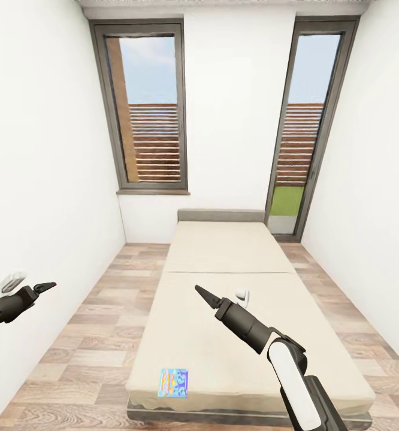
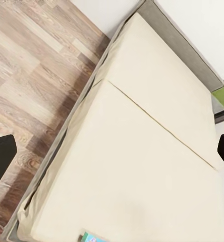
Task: Put all the toys in the child's room - the three board games (two on the bed and one on the table), the two jigsaw puzzles on the table, and the tennis ball on the table - inside the toy box on the table in the child's room.
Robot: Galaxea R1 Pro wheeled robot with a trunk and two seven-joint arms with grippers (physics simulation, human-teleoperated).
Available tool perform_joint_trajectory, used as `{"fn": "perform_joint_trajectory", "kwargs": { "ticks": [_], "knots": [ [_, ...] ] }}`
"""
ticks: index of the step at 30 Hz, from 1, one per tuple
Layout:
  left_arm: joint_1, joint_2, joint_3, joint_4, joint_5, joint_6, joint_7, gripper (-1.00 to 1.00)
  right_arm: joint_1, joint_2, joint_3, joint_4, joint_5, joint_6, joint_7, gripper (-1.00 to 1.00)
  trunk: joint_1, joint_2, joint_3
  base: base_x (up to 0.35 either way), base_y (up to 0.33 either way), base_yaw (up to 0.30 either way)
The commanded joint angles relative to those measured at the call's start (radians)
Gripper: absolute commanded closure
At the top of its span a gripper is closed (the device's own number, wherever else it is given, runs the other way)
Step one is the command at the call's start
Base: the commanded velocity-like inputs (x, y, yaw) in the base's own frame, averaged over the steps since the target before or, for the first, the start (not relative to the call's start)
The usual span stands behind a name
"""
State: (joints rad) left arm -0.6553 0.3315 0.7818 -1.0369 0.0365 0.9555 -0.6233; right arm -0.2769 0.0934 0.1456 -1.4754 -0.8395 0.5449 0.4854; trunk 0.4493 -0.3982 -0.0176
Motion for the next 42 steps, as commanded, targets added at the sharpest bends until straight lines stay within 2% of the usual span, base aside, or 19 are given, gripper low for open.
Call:
{"fn": "perform_joint_trajectory", "kwargs": {
  "ticks": [1, 42],
  "knots": [
    [-0.001, 0.000, 0.002, 0.000, 0.003, 0.008, -0.001, -1.00, -0.001, 0.000, -0.001, 0.000, -0.007, 0.007, -0.001, -1.00, 0.001, -0.002, 0.000, 0.000, 0.000, 0.000],
    [-0.001, 0.000, 0.002, 0.000, 0.003, 0.008, -0.001, -1.00, -0.001, 0.002, 0.000, 0.000, -0.006, 0.006, -0.001, -1.00, 0.001, -0.002, 0.068, 0.000, 0.000, 0.000]
  ]
}}
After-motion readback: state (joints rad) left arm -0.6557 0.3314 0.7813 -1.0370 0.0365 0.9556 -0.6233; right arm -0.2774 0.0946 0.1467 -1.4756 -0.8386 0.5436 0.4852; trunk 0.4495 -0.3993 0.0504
